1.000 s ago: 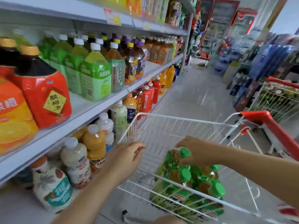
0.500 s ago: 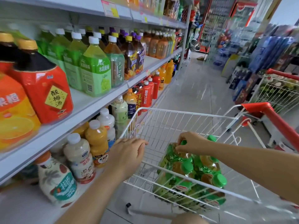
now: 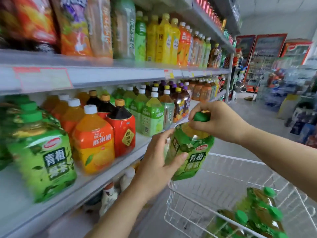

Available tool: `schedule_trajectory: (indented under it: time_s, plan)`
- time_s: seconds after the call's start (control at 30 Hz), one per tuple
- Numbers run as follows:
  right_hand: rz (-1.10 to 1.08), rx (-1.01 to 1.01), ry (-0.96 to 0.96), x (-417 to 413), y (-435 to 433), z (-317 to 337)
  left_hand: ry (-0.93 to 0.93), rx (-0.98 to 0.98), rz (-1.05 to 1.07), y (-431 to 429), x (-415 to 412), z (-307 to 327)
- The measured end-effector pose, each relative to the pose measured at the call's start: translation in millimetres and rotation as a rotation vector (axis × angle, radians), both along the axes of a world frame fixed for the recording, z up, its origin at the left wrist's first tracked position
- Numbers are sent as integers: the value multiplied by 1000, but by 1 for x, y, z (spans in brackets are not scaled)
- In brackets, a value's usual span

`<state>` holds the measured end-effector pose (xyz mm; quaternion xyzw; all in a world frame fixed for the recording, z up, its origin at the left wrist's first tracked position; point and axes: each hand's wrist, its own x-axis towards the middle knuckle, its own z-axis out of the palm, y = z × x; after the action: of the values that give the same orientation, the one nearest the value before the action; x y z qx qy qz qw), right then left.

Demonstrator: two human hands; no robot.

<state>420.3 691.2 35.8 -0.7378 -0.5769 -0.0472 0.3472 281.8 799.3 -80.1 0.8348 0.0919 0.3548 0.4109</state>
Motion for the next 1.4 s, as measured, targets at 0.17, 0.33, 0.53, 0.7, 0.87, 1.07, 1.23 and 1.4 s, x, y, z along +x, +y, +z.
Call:
schedule_trajectory:
  time_s: [0.17,0.33,0.53,0.7,0.87,1.07,1.23,1.4]
  plan:
    - [328,15,172,-60,39,7,-108,161,269,7,-58,3]
    - [607,21,218,-122,85,-2,-255,62,531,17,-120,-9]
    - [678,39,217,-157,150,-13,-326,108,815,29,-192,-4]
    - [588,-104,-228,-181,197,-46,-276,211,991,47,-234,-1]
    - [535,-81,-320,-192,209,-56,-338,149,1090,77,-252,-4]
    - [509,-50,-371,-192,210,-60,-339,26,1128,126,-253,-7]
    - [509,-30,-374,-191,209,-63,-333,-44,1127,154,-253,-22]
    - [497,-28,-372,-192,208,-63,-163,-70,1163,185,-257,-16]
